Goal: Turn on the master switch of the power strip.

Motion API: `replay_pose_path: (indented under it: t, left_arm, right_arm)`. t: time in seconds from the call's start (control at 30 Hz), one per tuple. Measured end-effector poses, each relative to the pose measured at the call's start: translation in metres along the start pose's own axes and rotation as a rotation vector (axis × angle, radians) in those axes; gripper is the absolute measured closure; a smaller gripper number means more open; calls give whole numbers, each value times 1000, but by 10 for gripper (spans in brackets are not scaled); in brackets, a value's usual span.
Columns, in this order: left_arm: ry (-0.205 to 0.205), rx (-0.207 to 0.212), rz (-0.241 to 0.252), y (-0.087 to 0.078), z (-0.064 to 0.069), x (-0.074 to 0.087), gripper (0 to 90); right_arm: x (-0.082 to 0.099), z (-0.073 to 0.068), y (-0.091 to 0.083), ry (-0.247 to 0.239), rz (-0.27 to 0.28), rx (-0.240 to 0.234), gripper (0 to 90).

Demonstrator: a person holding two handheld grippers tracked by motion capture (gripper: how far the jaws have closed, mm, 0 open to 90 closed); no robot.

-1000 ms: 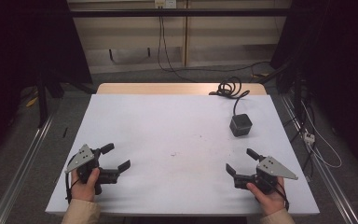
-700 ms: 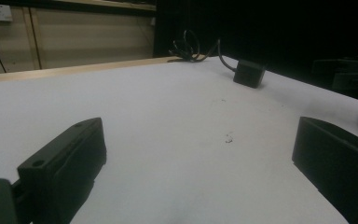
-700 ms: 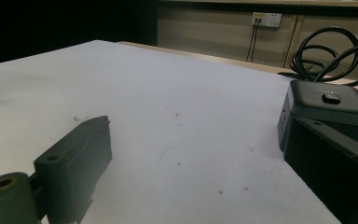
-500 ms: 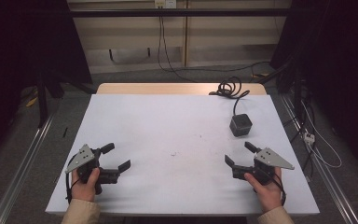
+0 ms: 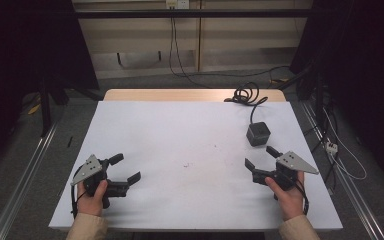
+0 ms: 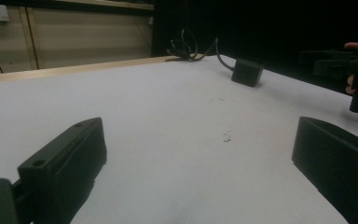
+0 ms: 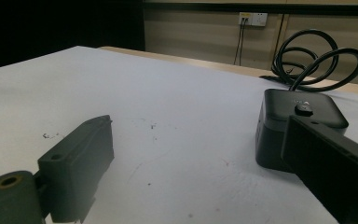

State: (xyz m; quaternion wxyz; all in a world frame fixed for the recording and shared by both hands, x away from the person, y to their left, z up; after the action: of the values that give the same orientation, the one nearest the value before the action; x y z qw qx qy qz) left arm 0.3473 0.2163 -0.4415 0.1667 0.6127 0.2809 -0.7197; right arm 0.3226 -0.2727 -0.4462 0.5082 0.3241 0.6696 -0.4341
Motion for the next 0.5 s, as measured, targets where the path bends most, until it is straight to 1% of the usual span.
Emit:
replay_pose_path:
  t: [0.27, 0.37, 0.47, 0.5]
  left_arm:
    - [0, 0, 3, 0, 0, 0, 26]
    - [-2, 2, 2, 0, 0, 0, 26]
    - [-5, 9, 4, 0, 0, 0, 26]
    - [-3, 9, 4, 0, 0, 0, 27]
  right_arm:
    - [-4, 6, 6, 9, 1, 18, 103]
    - [-6, 8, 8, -1, -1, 24, 106]
    - [-8, 10, 9, 7, 2, 31, 113]
    - [-8, 11, 10, 1, 2, 30, 118]
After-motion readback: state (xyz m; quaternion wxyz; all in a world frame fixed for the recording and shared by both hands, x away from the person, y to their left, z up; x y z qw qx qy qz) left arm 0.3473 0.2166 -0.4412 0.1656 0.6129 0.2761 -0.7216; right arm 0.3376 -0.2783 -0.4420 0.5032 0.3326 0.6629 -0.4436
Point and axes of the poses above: each handheld gripper's, and its own axes: y roughly forward along the jaws, x roughly out of its underside, z roughly to its right, the point moved 2 cm from there along y, roughly forward along the jaws, and after that the axes turned 4 degrees about y, right-handed, at the moved point
